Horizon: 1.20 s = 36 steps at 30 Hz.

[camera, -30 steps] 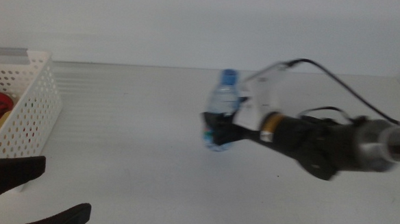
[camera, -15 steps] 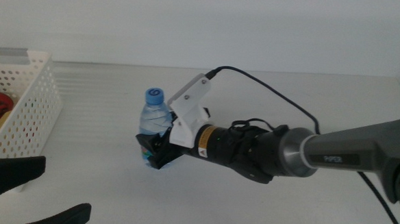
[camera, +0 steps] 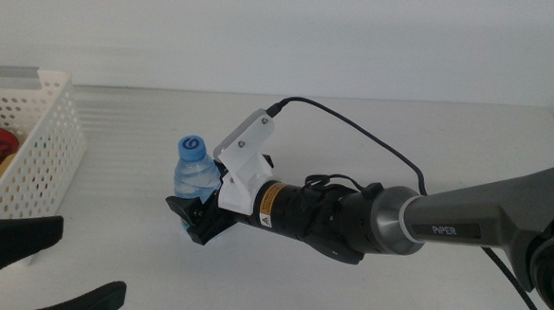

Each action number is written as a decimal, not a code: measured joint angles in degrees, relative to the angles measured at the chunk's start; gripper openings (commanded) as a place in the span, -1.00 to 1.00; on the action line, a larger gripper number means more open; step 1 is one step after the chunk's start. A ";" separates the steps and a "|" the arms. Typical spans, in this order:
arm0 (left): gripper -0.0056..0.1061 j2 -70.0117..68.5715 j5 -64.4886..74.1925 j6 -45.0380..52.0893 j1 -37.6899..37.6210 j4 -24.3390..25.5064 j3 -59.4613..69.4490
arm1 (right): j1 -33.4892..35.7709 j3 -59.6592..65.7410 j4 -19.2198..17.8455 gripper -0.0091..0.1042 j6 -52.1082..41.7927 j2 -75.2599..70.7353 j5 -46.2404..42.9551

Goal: Use arms to grab the bottles and put them into the dustbin to the left of the table.

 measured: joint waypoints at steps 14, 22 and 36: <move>0.72 0.00 0.00 0.00 0.00 0.00 0.00 | -0.17 17.21 -1.25 0.70 4.13 -16.73 -0.04; 0.72 0.00 0.00 0.00 0.00 0.00 0.00 | -0.17 28.27 -1.29 0.56 5.64 -33.71 3.17; 0.72 0.00 0.00 0.00 0.00 0.00 0.00 | -0.17 38.65 13.83 0.56 1.14 -60.42 23.46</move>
